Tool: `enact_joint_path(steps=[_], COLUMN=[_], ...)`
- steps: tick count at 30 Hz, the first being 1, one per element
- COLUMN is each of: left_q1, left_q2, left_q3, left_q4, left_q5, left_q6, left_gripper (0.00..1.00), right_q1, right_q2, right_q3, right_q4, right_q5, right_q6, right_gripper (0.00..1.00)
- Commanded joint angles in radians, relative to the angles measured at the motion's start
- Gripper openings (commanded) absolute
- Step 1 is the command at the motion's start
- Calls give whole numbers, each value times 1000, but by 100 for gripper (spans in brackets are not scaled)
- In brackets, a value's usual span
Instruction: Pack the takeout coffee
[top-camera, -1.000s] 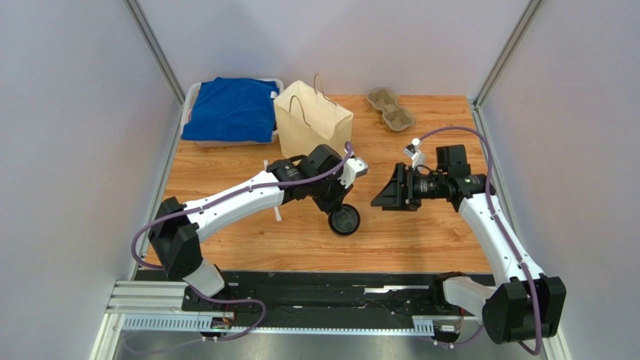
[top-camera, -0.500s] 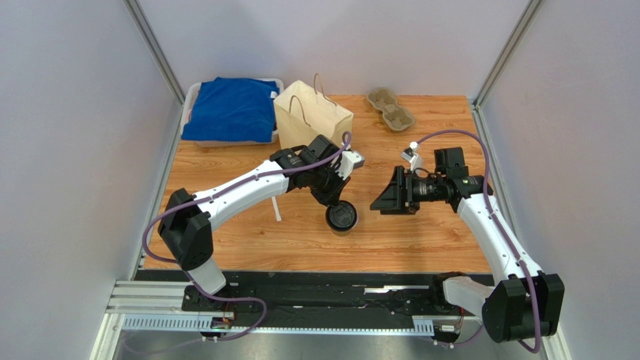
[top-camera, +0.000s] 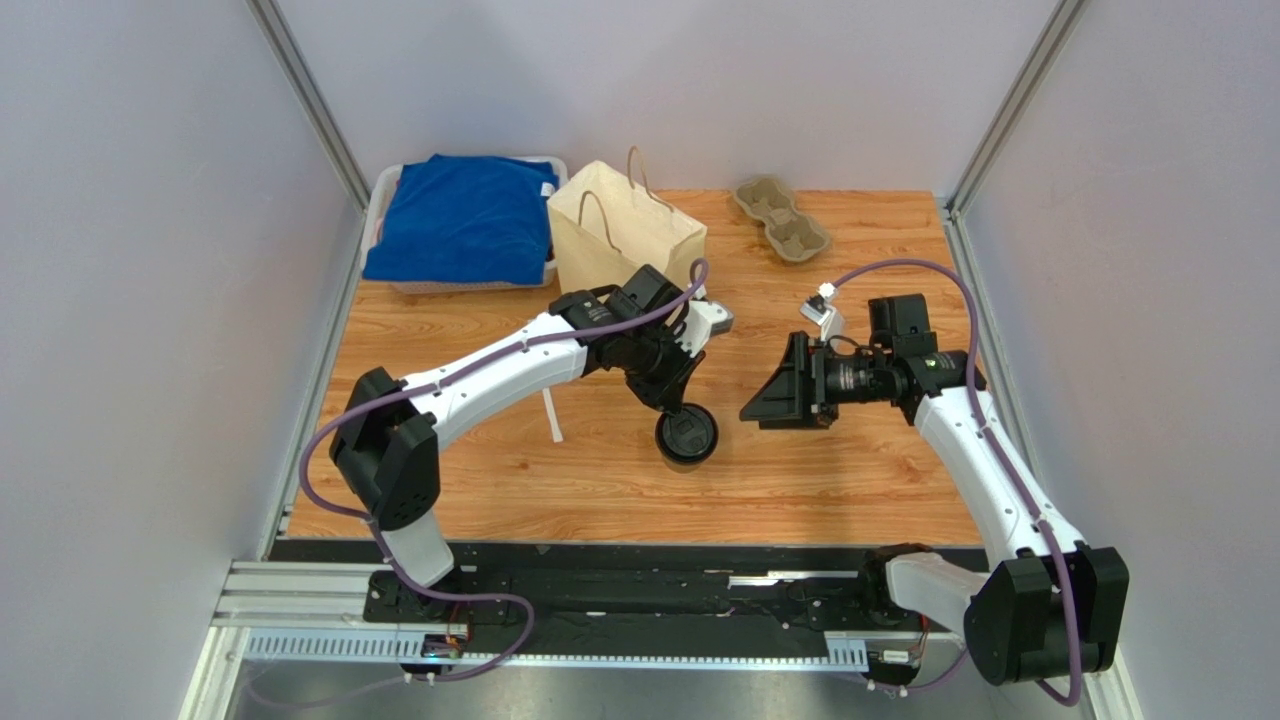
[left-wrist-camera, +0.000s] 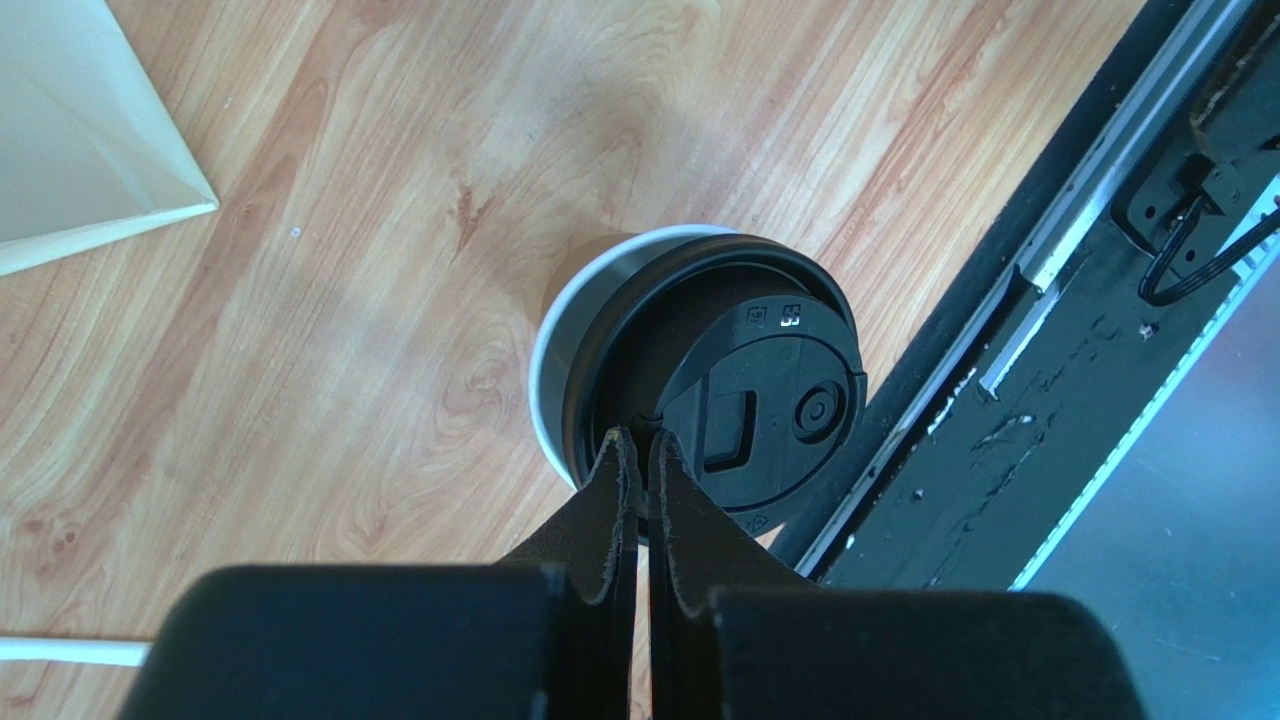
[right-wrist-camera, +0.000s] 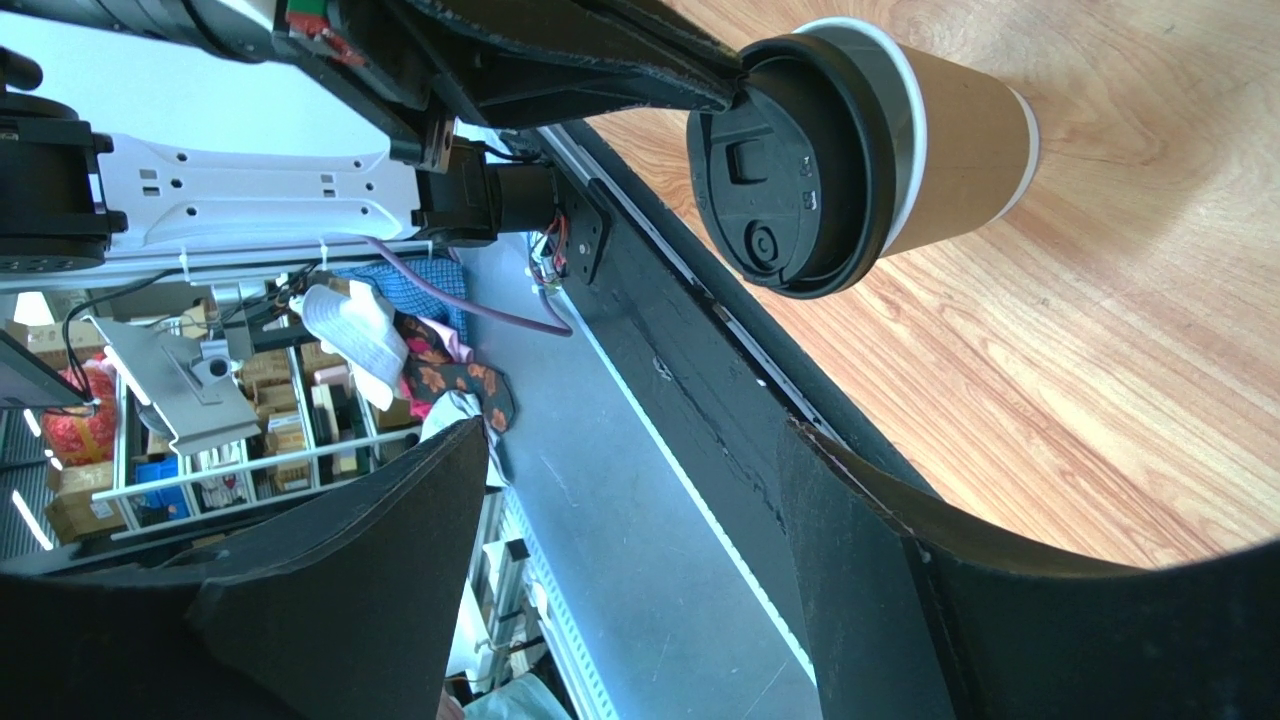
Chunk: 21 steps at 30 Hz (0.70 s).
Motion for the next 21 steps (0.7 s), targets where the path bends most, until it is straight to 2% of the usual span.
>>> enact_joint_path(steps=[1,21], left_q1=[16,30], left_q2=[9,49], left_q3=[59,82], left_q4=[-24,-45], left_q5=[26,60], left_q6=[13,10], left_gripper=[0,0], right_q1=[-5,-4], right_q2=[-5,5], right_q3=[0,-2], right_q4=[26,17], right_q5=[-31,-53], right_q6=[-19,-41], right_gripper=[75,75])
